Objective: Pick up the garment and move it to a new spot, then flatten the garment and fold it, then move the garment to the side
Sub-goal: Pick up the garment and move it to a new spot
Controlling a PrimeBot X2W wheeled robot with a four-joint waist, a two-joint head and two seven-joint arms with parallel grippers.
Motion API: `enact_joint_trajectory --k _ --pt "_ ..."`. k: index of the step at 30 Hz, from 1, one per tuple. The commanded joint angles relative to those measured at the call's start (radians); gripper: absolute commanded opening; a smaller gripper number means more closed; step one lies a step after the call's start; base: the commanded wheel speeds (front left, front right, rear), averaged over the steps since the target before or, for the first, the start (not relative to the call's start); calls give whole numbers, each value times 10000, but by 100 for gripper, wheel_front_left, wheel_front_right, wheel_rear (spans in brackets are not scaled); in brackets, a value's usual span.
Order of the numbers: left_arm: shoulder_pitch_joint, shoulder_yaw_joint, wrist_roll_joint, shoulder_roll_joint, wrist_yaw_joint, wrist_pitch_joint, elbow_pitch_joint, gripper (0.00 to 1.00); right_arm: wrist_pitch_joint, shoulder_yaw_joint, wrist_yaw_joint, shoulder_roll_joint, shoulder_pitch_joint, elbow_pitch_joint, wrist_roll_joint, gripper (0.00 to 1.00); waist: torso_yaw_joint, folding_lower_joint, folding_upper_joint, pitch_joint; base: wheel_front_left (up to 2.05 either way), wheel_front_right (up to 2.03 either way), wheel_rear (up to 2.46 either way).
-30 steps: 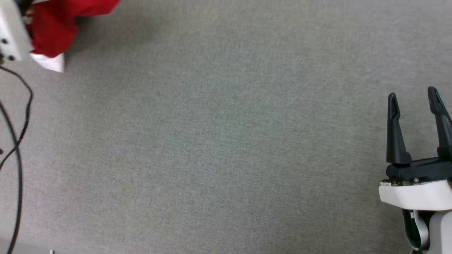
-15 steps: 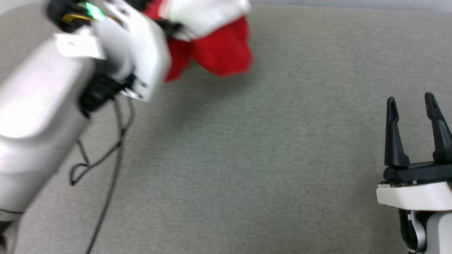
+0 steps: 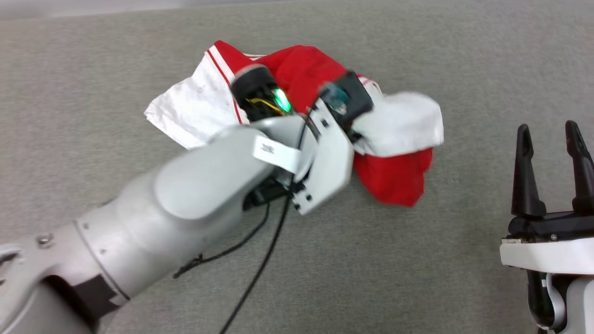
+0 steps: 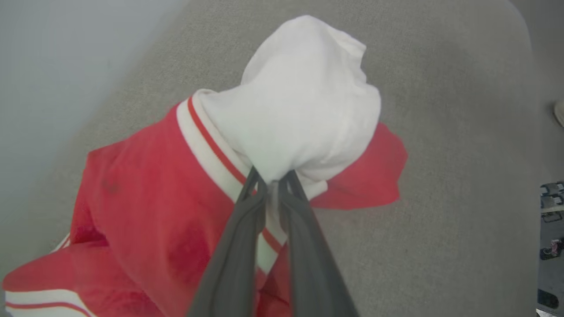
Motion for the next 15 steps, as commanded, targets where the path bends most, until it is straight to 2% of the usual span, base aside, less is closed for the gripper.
enact_joint_trajectory --k 1,5,8,12,15 --pt "5 -122 -2 -133 -2 -116 90 0 -14 -35 -7 34 -74 16 115 100 -208 0 -1 139 0 0 0" --pt "510 -475 74 -676 -3 -55 352 0 -14 -94 -7 34 -110 16 220 100 -453 0 -1 329 0 0 0" --pt "1093 -499 411 -1061 -3 384 317 0 -14 -103 -7 34 -156 22 281 100 -575 0 -1 475 0 0 0" --pt "1953 -498 933 -1296 -3 1115 113 0 -14 -122 -7 35 -185 49 323 100 -649 0 -1 599 0 0 0" --pt "2266 -525 1127 -1389 -10 1208 57 0 -14 -162 -7 35 -201 75 335 100 -622 0 -1 621 0 0 0"
